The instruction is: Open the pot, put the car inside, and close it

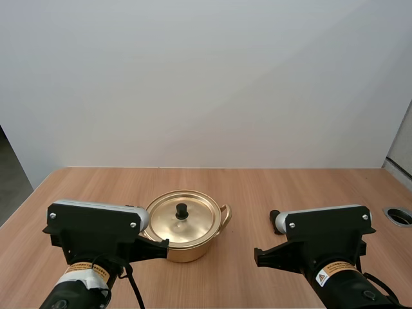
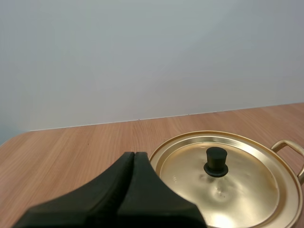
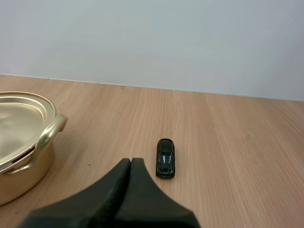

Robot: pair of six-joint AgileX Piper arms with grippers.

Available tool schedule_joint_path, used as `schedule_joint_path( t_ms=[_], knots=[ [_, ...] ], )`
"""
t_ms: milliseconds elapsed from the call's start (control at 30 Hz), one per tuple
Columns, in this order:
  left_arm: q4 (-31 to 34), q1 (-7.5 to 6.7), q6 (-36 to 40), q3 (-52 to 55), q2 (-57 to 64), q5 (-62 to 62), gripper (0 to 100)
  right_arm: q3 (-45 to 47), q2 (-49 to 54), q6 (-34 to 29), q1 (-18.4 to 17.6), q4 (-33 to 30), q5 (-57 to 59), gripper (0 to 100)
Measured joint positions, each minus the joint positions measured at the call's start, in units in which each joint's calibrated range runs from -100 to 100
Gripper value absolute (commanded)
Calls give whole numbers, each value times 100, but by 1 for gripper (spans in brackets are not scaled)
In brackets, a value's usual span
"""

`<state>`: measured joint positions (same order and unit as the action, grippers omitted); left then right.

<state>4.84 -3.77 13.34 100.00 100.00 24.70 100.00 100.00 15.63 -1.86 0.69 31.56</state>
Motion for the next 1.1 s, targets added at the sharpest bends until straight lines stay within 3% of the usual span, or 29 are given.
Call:
schedule_joint_path(
  t_ms=[333, 567, 767, 900, 1100],
  knots=[
    [-50, 0, -30, 0, 0, -51, 0, 0, 0, 32, 0, -69, -130, 0],
    [8, 0, -826, -234, -122, -110, 0, -388, -223, 227, 8, -336, -585, 0],
    [-18, 0, -1234, -1261, -1161, 856, 0, -1364, -1134, 227, 196, -24, -104, 0],
    [-149, 0, -981, -2043, -1917, 1420, 0, -1988, -1891, 227, 255, -379, 340, 0],
    [-825, -15, -878, -3017, -3067, 1240, 0, -2627, -3047, 227, 255, -589, 847, 0]
  ],
)
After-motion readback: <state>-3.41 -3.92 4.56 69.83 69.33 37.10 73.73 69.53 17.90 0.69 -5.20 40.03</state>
